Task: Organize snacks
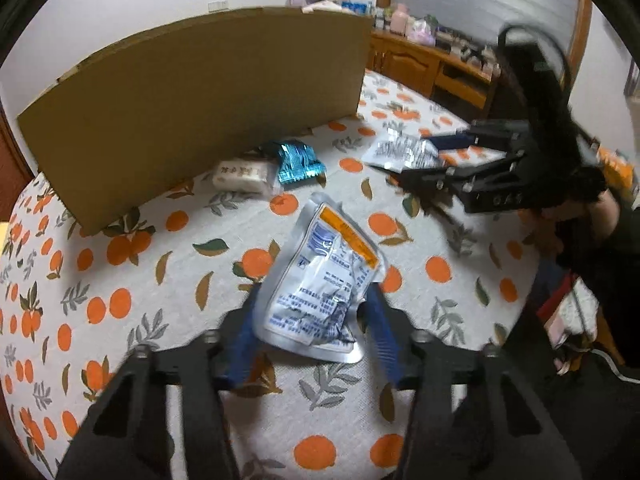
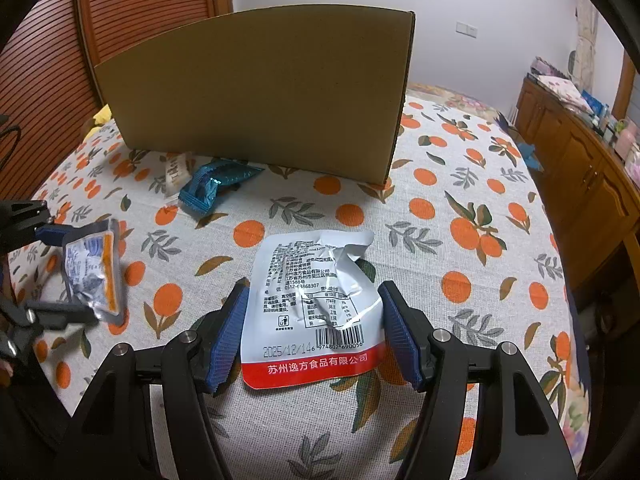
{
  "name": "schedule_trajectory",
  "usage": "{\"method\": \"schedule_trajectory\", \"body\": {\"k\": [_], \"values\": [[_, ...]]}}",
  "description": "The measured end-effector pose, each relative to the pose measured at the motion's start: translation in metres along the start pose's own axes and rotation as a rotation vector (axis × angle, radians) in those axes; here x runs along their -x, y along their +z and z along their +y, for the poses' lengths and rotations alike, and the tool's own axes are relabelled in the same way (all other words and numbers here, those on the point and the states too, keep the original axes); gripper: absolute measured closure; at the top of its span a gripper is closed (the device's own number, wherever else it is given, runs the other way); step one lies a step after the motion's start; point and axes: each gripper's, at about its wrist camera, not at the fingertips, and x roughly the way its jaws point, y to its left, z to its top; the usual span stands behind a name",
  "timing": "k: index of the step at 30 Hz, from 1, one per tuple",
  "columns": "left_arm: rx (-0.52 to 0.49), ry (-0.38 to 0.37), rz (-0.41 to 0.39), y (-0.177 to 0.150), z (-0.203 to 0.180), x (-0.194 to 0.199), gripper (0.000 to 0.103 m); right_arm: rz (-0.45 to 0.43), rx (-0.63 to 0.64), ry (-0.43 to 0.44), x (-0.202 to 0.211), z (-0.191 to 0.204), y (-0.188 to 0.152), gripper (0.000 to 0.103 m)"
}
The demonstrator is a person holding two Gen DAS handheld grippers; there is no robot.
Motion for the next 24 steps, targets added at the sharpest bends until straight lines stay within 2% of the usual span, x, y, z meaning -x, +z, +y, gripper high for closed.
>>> {"method": "schedule_trajectory", "body": {"k": [2, 6, 8, 11, 17, 24], "values": [[0.009, -0.008, -0.009, 0.000, 0.002, 0.004, 0.071, 0.000, 0.000, 0.000, 0.000, 0.000, 0.000, 0.036], [0.007, -0.001, -0.020, -0.001, -0.001, 0.007, 0.073, 0.000, -0.001, 0.000, 0.000, 0.000, 0.000, 0.036], [0.012, -0.019, -0.037, -0.001, -0.002, 0.011, 0.087, 0.000, 0.000, 0.000, 0.000, 0.000, 0.000, 0.036], [0.023, -0.028, -0.068, 0.002, -0.004, 0.018, 0.093, 0.002, 0.001, -0.002, 0.000, 0.000, 0.000, 0.036], [0.029, -0.031, -0.094, 0.005, -0.005, 0.026, 0.101, 0.002, 0.001, -0.002, 0.000, 0.000, 0.000, 0.036], [0.022, 0.000, -0.119, 0.009, -0.009, 0.035, 0.102, 0.002, 0.002, -0.002, -0.001, 0.000, 0.000, 0.036]]}}
